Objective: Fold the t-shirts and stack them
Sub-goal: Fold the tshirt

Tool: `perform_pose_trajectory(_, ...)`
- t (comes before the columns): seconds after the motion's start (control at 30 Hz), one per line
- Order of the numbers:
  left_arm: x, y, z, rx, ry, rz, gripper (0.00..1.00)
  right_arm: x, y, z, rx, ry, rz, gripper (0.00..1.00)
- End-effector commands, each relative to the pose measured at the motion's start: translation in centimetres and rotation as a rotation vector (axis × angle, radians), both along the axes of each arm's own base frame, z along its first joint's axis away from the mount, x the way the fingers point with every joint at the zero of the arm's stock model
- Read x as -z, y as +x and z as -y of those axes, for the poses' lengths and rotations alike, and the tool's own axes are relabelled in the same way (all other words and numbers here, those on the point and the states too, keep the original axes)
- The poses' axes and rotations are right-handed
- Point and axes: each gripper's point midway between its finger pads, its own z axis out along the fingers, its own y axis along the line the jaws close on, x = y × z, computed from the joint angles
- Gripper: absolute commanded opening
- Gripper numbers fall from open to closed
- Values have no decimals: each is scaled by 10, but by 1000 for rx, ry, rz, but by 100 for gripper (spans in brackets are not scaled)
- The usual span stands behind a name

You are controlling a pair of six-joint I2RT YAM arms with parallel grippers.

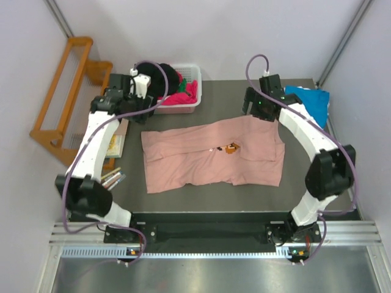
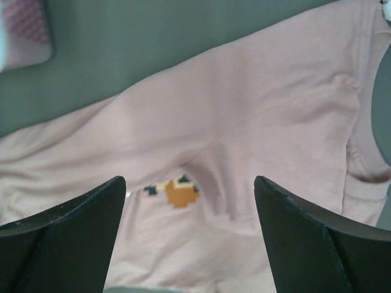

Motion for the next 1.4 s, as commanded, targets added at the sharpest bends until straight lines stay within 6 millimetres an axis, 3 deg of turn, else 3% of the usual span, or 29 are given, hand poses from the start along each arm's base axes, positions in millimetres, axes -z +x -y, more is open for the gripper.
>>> perform_pose_trajectory(0.0,9,-76,34,231,48,-54,66,-18,-52,-16,-85,-53,40,84)
perform_pose_trajectory(0.03,27,-100,28,276,107,-94,66,-8,-71,-20,-116,-52,16,83)
perform_pose_trajectory(0.1,50,-127,30,343,145,-157,66,9,-102,-39,-199,-59,-34,81)
perform_pose_trajectory(0.17,86,-157,18,381,193,-245,65,36,-137,-42,-248,-86,-110,80)
perform_pose_trajectory(0.2,96,-164,14,388,209,-264,65,57,-163,-46,-282,-112,-171,78)
perform_pose_trajectory(0.3,125,-185,-1,393,266,-333,64,82,-208,-51,-331,-137,-246,76)
perform_pose_trajectory(0.37,140,-202,-5,399,262,-394,63,91,-226,-46,-329,-164,-280,76)
perform_pose_trajectory(0.5,159,-211,-12,390,287,-435,63,115,-260,-30,-288,-193,-363,75)
perform_pose_trajectory(0.67,172,-207,-7,389,272,-447,63,116,-266,-26,-257,-180,-362,75)
perform_pose_trajectory(0.8,177,-199,-5,386,274,-468,62,115,-257,-33,-266,-174,-347,75)
perform_pose_trajectory(1.17,177,-164,7,397,284,-438,62,132,-236,-40,-268,-223,-350,75)
perform_pose_trajectory(1.37,177,-166,15,416,265,-464,62,132,-223,-51,-269,-211,-345,74)
